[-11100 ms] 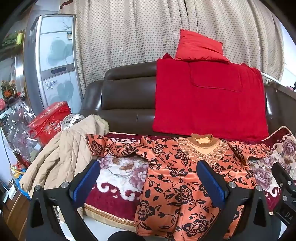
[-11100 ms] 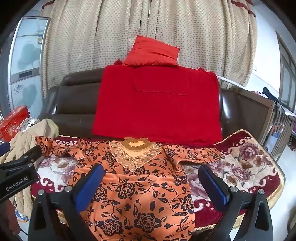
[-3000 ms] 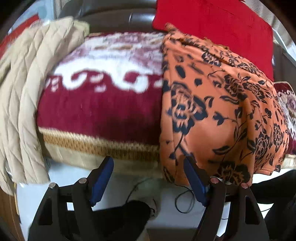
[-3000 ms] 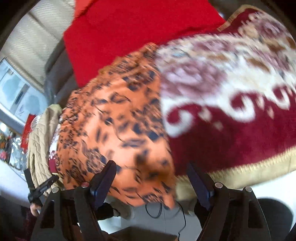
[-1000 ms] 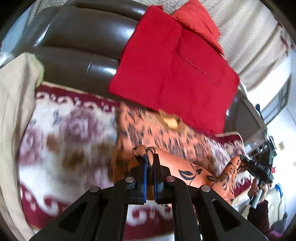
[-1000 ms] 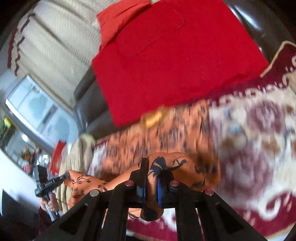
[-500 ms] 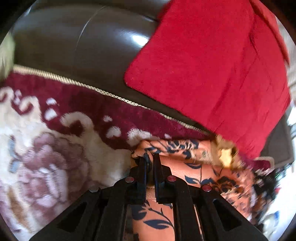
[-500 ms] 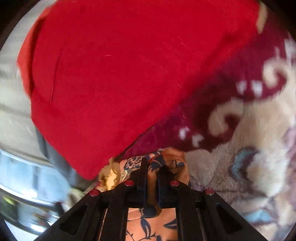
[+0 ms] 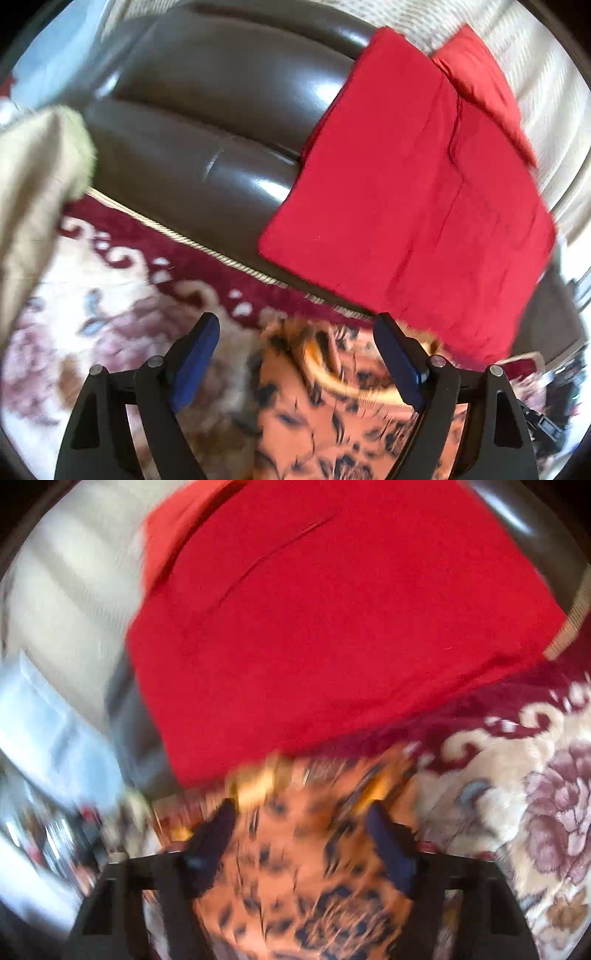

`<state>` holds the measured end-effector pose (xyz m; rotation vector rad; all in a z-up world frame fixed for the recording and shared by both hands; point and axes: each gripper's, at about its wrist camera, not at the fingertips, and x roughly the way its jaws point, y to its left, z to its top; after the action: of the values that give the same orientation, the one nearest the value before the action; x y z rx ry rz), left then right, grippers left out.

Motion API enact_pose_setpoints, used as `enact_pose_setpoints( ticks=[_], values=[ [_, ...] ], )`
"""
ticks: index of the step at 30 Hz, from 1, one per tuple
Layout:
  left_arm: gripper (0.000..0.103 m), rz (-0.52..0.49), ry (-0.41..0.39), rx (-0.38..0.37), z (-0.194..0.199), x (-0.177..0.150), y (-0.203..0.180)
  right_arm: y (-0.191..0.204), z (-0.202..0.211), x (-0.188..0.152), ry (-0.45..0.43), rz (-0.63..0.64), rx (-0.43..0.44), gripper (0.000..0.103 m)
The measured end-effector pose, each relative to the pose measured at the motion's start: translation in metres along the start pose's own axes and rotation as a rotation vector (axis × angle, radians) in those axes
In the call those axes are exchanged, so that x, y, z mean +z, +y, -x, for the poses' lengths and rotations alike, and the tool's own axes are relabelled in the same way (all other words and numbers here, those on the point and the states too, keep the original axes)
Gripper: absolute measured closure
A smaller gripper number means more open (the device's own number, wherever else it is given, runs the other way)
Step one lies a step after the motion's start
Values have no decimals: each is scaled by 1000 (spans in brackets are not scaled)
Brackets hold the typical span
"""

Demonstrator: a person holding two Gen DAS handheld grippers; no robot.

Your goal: Fold small clothes

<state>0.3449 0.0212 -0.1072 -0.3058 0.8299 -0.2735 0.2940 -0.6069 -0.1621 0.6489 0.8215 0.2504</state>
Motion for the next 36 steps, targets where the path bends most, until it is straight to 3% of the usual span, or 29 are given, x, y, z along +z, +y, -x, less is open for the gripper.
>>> enact_pose_setpoints(
  ticks=[2,6,8,10,13,15,18,21,26,29,31,32,36],
  values=[
    [17,-154,77,-5,4,-25,-31,31,-14,-22,99,129,-36,61],
    [17,-385,242,-14,-19,-80,-84,70,-57,-56,237,302,-99,64],
    [17,-420,343,-27,-43,-87,-95,76,-82,-62,277,341,-127,64],
    [17,-418,405,22,-73,-81,-98,83,-103,-59,302,385,-167,64],
    [18,-402,369,60,-104,-49,-99,79,-128,-35,270,350,-170,65],
    [18,-351,321,56,-112,-24,-97,75,-129,-12,183,305,-155,65],
    [18,-259,170,42,-98,5,-88,59,-108,17,16,175,-84,65],
    [18,-212,90,53,-70,0,-78,39,-87,21,-43,114,-93,65],
    [18,-249,91,108,-36,-46,-85,9,-54,-9,-4,74,-133,64],
    [18,-264,125,224,-37,-67,-78,0,-53,-38,54,79,-176,62],
    [18,-266,231,323,-60,-79,-65,-9,-60,-59,117,59,-220,62],
    [18,-266,247,334,-62,-83,-64,-14,-58,-66,118,45,-215,62],
    [18,-251,163,275,-27,-85,-60,-8,-28,-73,77,-18,-154,60]
  ],
)
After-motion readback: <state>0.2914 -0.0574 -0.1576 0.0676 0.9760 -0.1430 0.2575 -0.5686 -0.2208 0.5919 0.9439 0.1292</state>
